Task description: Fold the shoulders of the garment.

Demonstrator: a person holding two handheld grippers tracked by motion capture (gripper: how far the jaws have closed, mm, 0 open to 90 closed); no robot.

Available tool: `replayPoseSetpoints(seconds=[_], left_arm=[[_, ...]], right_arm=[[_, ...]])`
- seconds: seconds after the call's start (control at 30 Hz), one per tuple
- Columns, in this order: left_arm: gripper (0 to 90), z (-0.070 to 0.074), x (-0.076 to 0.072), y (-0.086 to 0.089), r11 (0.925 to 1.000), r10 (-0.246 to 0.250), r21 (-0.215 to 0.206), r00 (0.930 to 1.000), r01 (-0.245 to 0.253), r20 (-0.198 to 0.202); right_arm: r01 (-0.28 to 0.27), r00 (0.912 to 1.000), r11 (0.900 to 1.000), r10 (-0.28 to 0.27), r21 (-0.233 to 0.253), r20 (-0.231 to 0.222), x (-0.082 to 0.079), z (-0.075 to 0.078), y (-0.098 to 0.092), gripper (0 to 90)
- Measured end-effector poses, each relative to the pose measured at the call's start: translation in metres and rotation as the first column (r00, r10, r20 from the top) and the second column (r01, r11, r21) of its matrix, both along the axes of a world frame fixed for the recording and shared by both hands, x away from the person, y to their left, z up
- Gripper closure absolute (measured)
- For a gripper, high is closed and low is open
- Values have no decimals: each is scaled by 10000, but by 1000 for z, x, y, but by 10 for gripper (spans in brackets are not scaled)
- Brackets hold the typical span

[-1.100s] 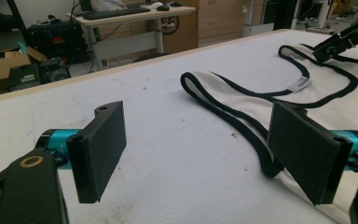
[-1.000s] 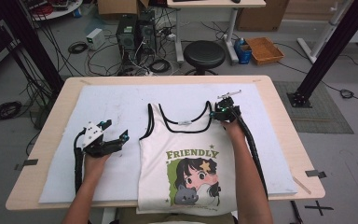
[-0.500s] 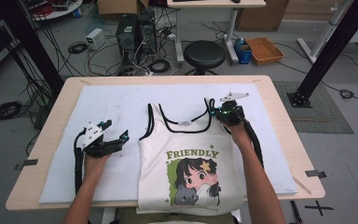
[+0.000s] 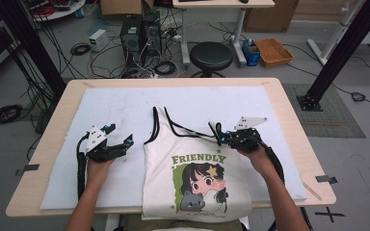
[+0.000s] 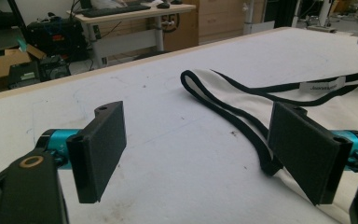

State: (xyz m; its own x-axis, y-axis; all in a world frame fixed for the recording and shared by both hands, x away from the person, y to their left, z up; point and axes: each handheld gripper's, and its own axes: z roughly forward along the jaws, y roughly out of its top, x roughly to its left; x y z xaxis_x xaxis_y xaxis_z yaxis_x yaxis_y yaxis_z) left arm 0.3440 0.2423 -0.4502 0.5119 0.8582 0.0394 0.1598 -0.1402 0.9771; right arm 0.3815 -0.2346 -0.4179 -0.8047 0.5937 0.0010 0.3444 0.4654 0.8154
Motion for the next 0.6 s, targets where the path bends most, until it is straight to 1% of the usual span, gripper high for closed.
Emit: replayPoseSetpoints(seconds=[0.03,0.07,0.1,0.13,0.17,0.2,0.23,0.27,0.3,0.33,0.37,0.43,0.5,0.53,0.57,0.6], left_arm=[[197,0,0,0,10000,15,1,10000,-15,-5],[197,0,0,0,10000,15,1,10000,-15,-5],[197,0,0,0,10000,17,2,10000,-17,-7],[197,0,0,0,10000,17,0,10000,-17,-10],[197,0,0,0,10000,19,-1,10000,-19,-8],[197,0,0,0,10000,25,6,10000,-25,-11],[198,0,0,0,10000,17,45,10000,-17,-13],[198,0,0,0,10000,5,65,10000,-5,-7],[198,0,0,0,10000,9,77,10000,-8,-7],[198,0,0,0,10000,12,58,10000,-12,-10],[198,0,0,0,10000,22,37,10000,-22,-15],[199,0,0,0,10000,25,7,10000,-25,-19],[198,0,0,0,10000,12,42,10000,-12,-16],[199,0,0,0,10000,4,50,10000,-4,-17],[199,0,0,0,10000,-2,63,10000,2,-20],[199,0,0,0,10000,-4,66,10000,4,-22]], right_arm=[[-297,9981,9994,288,-164,-537,-3,-1,-3,686],[-297,9981,9994,288,-164,-537,-3,-1,-3,686],[-246,9970,9995,260,202,-734,-5,2,-7,531],[-122,9973,9984,162,553,-720,-7,6,-10,492],[-122,9973,9984,162,553,-720,-7,6,-10,492],[338,9987,9919,-287,1223,-433,-8,13,-12,427],[571,9978,9875,-517,1467,-404,-8,15,-12,417],[571,9978,9875,-517,1467,-404,-8,15,-12,417],[630,9976,9853,-577,1586,-376,-7,16,-9,411],[571,9976,9846,-497,1651,-485,-8,14,-3,405],[376,9976,9867,-280,1580,-628,-8,12,5,400],[-18,9967,9928,115,1201,-806,-9,5,26,390],[-302,9960,9985,340,458,-827,-9,-3,47,403],[-359,9961,9994,358,10,-812,-9,-6,56,475],[-705,9953,9941,646,-818,-724,-9,-11,67,727],[-705,9953,9941,646,-818,-724,-9,-11,67,727]])
